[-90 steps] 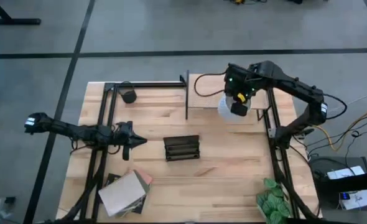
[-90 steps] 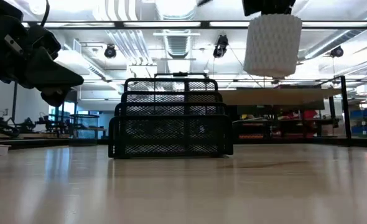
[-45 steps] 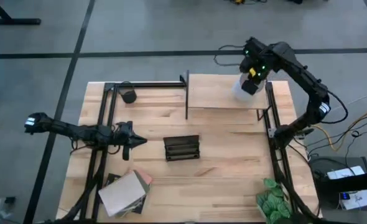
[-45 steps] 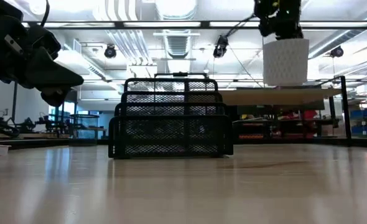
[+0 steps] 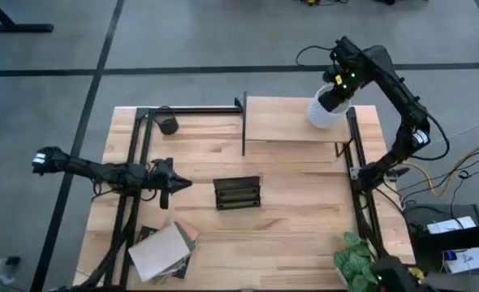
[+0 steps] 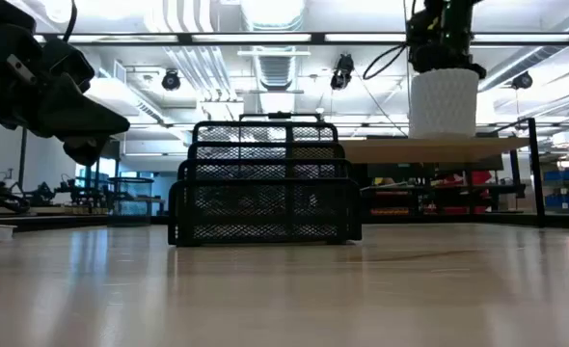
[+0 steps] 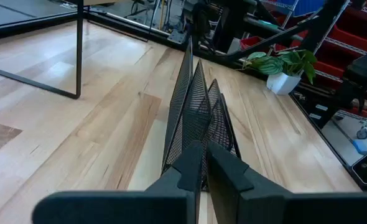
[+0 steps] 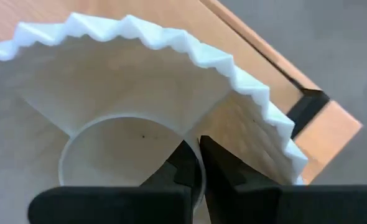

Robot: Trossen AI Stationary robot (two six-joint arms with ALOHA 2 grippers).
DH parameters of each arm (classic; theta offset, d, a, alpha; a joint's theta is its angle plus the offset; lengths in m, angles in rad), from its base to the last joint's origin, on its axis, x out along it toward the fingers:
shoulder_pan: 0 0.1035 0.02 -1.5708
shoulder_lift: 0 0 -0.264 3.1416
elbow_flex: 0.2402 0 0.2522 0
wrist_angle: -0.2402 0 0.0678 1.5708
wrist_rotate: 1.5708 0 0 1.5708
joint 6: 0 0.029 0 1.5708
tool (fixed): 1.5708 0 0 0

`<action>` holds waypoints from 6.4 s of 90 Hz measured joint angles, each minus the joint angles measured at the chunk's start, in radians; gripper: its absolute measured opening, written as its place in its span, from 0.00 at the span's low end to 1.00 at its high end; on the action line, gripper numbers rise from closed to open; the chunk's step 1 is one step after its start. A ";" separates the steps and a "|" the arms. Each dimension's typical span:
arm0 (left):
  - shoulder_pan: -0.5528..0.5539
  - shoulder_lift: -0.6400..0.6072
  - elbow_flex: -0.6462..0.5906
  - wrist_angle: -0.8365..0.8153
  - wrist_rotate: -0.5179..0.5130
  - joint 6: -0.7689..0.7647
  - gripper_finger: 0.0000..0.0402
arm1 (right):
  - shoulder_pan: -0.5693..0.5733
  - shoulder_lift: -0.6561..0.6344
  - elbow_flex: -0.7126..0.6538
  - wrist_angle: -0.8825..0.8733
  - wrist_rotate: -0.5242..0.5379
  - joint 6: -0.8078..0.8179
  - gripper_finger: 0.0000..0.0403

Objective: Stock shelves
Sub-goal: Put the white pen organizer onto the shelf, then put the white potted plant on the shelf

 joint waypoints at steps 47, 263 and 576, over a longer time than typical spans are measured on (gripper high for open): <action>0.000 0.000 0.000 0.000 0.000 0.000 0.02 | 0.001 0.048 -0.001 -0.001 0.004 -0.017 0.00; 0.000 0.000 0.000 0.000 0.000 0.000 0.02 | 0.208 -0.198 0.000 0.034 0.009 0.061 0.07; 0.000 0.000 0.000 0.000 0.000 0.000 0.02 | 1.753 0.443 -0.087 0.373 -0.454 1.557 0.68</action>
